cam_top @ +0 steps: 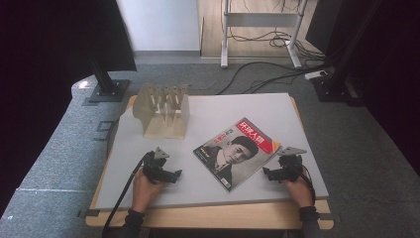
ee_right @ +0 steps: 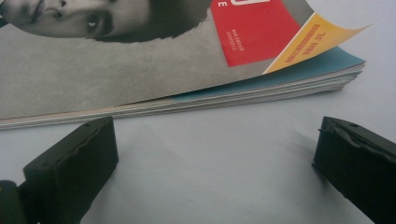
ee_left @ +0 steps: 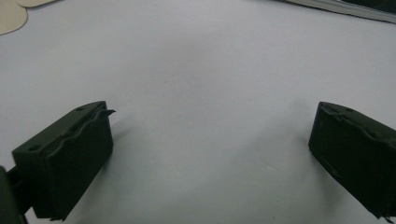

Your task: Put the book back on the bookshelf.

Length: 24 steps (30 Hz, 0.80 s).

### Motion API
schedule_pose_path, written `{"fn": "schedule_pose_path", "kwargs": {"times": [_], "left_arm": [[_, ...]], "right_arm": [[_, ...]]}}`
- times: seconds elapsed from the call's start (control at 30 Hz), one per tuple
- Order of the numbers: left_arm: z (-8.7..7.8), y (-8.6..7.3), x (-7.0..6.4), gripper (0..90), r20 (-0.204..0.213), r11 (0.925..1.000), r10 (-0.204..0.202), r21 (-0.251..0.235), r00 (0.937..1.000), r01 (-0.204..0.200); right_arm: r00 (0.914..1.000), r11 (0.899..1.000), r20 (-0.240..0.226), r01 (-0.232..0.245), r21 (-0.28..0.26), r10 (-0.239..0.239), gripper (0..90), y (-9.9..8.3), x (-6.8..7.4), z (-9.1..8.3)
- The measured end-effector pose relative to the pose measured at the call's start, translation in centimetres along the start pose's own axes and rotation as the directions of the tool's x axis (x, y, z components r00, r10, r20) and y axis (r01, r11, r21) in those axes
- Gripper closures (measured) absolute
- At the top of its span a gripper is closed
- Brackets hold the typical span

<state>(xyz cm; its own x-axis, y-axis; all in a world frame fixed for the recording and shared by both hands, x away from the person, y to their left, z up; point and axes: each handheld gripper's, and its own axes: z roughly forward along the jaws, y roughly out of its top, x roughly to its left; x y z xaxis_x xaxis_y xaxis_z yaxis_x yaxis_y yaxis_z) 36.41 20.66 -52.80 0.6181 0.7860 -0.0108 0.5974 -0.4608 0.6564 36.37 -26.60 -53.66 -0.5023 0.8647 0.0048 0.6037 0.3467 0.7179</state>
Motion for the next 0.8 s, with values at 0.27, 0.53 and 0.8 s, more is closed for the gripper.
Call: {"fn": "schedule_pose_path", "kwargs": {"times": [0.27, 0.53, 0.8], "left_arm": [[0.0, 0.0, 0.0, 0.0, 0.001, 1.0, -0.002, 0.0, 1.0, 0.002], [0.0, 0.1, 0.0, 0.0, 0.003, 1.0, 0.001, 0.003, 1.0, -0.001], [0.2, 1.2, -0.5, 0.0, 0.039, 0.9989, 0.046, 0.009, 0.9982, -0.046]], "right_arm": [[1.0, 1.0, 0.0, 0.0, 0.0, 0.0, 0.0, 0.0, 0.0, 0.0], [1.0, 1.0, -0.004, -0.001, 0.006, 0.001, 0.0, 0.1, 0.0, 0.0], [1.0, 0.999, -0.001, 0.0, 0.035, 0.0, 0.0, 0.4, 0.0, -0.1]]}}
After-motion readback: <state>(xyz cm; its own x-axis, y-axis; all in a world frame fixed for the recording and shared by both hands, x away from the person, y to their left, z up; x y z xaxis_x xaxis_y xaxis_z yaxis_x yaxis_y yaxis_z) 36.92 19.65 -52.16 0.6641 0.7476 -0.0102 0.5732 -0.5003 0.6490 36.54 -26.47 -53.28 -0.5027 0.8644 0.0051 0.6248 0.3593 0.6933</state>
